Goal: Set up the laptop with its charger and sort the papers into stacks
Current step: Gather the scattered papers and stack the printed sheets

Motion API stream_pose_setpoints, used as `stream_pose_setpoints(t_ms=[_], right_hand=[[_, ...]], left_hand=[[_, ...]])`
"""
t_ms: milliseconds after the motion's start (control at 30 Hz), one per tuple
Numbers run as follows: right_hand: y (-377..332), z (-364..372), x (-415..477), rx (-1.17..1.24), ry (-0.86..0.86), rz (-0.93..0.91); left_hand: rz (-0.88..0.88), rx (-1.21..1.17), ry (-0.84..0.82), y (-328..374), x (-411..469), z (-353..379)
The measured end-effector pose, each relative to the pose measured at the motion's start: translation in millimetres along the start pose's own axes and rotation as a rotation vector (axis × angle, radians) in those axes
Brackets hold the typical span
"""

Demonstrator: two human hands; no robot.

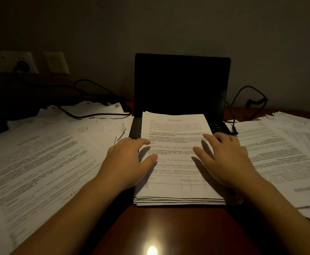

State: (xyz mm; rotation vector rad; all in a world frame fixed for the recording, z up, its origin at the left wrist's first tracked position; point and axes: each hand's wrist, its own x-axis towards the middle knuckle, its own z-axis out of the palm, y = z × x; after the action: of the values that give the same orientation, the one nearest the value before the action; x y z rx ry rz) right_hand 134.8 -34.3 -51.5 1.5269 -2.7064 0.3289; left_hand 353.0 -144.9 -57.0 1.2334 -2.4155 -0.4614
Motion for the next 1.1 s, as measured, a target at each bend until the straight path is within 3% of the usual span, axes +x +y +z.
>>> stream_pose_setpoints(t_ms=[133, 467, 600, 733, 900, 1100], right_hand=[[-11.0, -1.5, -5.7, 0.028, 0.095, -0.091], [-101.1, -3.7, -10.3, 0.113, 0.067, -0.402], [-163.0, 2.1, -2.9, 0.151, 0.009, -0.525], [-220.8, 8.9, 3.2, 0.232, -0.178, -0.556], [-251.0, 23.2, 23.7, 0.253, -0.289, -0.429], [-250.8, 31.8, 30.6, 0.163, -0.274, -0.319]], left_hand=[[-0.02, 0.007, 0.037, -3.2, -1.3, -6.9], [-0.189, 0.191, 0.173, -64.1, -41.0, -55.9], [-0.36, 0.299, 0.078, -112.8, -65.3, -72.4], [-0.53, 0.266, -0.028, -145.3, -80.1, -77.8], [-0.4, 0.242, -0.161, -163.6, -82.6, -88.4], [-0.122, 0.119, -0.268, -170.2, -68.7, -98.1]])
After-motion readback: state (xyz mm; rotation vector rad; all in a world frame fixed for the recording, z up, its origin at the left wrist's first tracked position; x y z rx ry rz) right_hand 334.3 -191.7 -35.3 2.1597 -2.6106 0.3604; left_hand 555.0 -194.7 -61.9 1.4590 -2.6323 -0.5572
